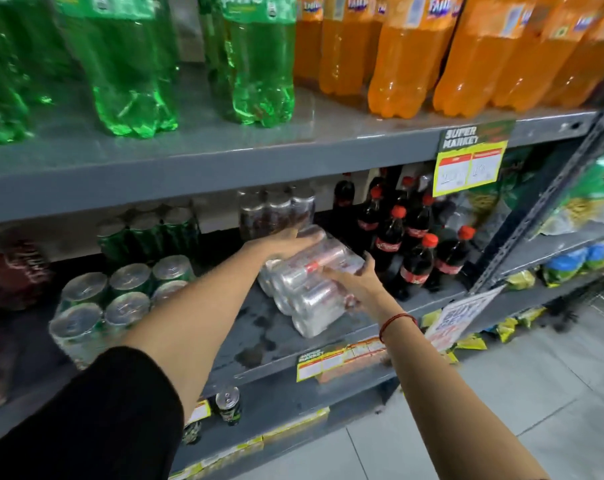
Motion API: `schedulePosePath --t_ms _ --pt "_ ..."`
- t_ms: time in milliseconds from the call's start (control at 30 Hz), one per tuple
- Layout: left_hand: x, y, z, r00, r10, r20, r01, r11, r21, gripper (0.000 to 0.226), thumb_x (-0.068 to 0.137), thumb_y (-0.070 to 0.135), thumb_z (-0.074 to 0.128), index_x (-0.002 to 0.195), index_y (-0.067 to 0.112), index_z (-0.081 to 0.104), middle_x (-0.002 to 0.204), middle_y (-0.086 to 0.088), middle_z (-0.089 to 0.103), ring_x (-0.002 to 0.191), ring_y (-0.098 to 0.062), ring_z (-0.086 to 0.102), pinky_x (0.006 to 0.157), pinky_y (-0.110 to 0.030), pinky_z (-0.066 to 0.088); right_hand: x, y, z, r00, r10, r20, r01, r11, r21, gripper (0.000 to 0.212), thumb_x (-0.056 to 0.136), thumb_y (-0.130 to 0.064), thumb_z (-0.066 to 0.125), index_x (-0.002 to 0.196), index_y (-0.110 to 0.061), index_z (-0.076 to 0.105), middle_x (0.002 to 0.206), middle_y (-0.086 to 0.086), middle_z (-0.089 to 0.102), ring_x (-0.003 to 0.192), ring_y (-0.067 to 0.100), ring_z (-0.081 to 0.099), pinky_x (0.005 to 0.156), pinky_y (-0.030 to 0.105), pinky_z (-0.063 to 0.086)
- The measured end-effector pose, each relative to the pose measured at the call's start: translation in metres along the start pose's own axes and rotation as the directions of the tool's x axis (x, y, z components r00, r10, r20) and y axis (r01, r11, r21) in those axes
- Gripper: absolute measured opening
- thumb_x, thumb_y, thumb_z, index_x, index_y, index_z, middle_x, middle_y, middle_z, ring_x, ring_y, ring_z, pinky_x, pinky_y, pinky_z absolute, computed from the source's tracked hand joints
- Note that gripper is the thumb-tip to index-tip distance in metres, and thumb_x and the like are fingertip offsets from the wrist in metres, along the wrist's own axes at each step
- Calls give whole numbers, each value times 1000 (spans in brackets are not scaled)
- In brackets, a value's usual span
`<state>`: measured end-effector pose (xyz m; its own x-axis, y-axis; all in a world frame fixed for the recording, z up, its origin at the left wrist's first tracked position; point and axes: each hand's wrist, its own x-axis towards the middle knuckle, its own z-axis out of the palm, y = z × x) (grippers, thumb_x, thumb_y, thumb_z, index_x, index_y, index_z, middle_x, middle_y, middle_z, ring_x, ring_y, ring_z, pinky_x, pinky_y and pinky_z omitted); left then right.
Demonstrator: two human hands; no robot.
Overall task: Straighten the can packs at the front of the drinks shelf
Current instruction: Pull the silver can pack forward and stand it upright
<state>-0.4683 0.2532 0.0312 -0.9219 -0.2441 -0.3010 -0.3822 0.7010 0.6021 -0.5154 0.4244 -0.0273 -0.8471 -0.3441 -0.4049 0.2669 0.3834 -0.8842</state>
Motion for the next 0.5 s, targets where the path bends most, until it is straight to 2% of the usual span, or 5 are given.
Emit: schedulePosePath --t_ms 67,133,233,367,500 --pt "10 1 3 1000 -5 24 4 999 48 85 80 75 36 149 28 16 159 -1 17 145 -22 19 118 -35 13 4 -1 -3 999 -23 29 22 999 33 131 45 -49 89 146 -36 6 142 8 44 117 34 56 85 46 54" --pt "14 -3 9 998 -23 63 16 993 114 93 73 83 31 149 35 9 161 1 8 147 -24 12 119 -43 9 6 -3 -8 995 -73 72 67 995 77 109 61 -32 87 144 -30 16 135 4 48 112 29 58 66 34 54" --pt "11 -15 18 996 -82 -24 85 980 182 93 69 88 24 147 43 2 161 -2 2 147 -32 8 117 -52 9 8 -7 -16 977 -150 152 134 984 114 84 67 -17 83 134 -20 33 113 5 58 88 17 63 49 21 50" --pt "-11 -25 30 958 -160 -238 196 971 135 90 65 90 30 143 53 4 158 -18 15 138 -47 27 110 -53 29 8 -6 -22 948 -226 225 208 973 103 75 66 -13 84 126 -20 40 117 10 58 94 21 64 64 30 55" --pt "-43 -26 44 862 -161 -481 205 978 42 84 72 82 38 145 47 14 138 -20 39 118 -45 51 93 -45 45 3 -6 -21 868 -418 267 423 905 41 77 59 -12 88 122 -18 45 118 8 58 102 19 62 82 33 56"
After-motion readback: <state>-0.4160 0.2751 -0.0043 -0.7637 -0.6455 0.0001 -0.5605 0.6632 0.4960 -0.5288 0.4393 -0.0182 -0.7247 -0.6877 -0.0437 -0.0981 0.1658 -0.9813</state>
